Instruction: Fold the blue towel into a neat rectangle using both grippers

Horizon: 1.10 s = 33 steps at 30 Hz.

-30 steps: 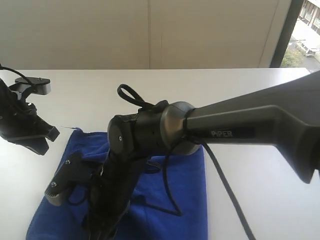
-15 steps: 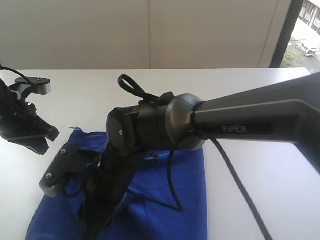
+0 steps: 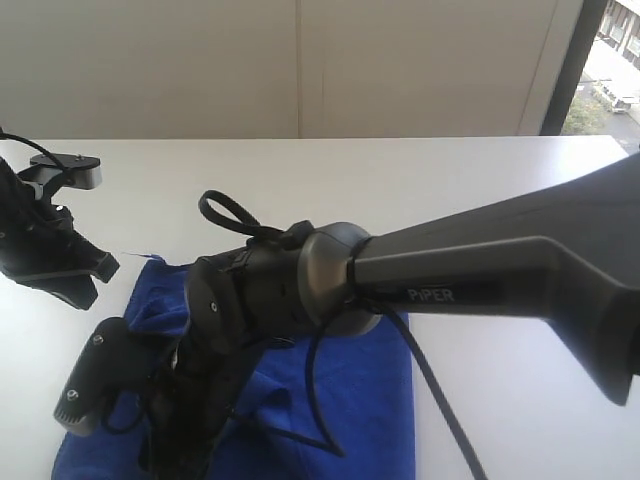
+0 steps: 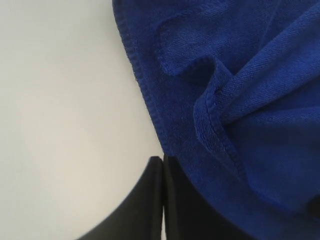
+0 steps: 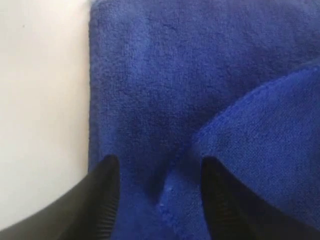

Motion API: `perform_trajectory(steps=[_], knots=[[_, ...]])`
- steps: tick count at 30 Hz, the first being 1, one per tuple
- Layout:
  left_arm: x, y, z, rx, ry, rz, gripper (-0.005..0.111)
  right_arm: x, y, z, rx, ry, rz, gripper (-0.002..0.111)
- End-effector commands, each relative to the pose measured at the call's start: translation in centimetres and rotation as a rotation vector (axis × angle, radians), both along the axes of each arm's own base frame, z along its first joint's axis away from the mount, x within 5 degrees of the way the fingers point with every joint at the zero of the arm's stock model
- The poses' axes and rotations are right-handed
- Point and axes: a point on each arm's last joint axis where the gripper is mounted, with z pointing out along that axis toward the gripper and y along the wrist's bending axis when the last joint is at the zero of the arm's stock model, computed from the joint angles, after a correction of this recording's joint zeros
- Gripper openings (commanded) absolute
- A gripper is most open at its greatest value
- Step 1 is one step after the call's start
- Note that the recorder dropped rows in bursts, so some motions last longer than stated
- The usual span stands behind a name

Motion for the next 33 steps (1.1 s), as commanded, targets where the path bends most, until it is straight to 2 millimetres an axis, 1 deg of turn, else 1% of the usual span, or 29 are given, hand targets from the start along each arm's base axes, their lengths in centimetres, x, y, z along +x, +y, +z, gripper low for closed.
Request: perform_trajectory(steps=[1,5,10,15,19,24,29,30,33], knots=[[0.0,-0.1,0.1,-0.014,0.008,0.004,0.000,0.1,0.0,-0.2,-0.006,-0.009,-0.002,0.047],[0.0,-0.1,0.1,-0.014,0.008,0.004,0.000,0.1,0.1,-0.9,-0.012,0.006,-0.027,0.046],[0.0,-0.1,0.1,-0.014,0.005,0.005,0.000,0.1,0.1,-1.0,-0.014,0.008,-0.029,0.032],[0.0,-0.1,0.1,-0.014,0.005,0.005,0.000,0.1,0.1,-1.0,-0.014,0.008,-0.029,0.024],[0.0,-0.1,0.1,-0.014,0.005,0.005,0.000,0.1,0.1,-1.0,-0.016,0.008,-0.027,0.016],[0.0,-0.1,0.1,-0.014,0.005,0.005,0.000,0.1,0.0,-1.0,-0.026,0.003,-0.017,0.001],[0.0,-0.1,0.1,-0.014,0.005,0.005,0.000,0.2,-0.6,-0.6,-0.083,-0.028,-0.007,0.000],[0.0,-0.1,0.1,-0.014,0.005,0.005,0.000,0.4,-0.9,0.1,-0.098,-0.057,-0.018,0.000],[0.0,-0.1,0.1,-0.014,0.005,0.005,0.000,0.3,-1.1,1.2,-0.098,-0.073,-0.019,0.000]])
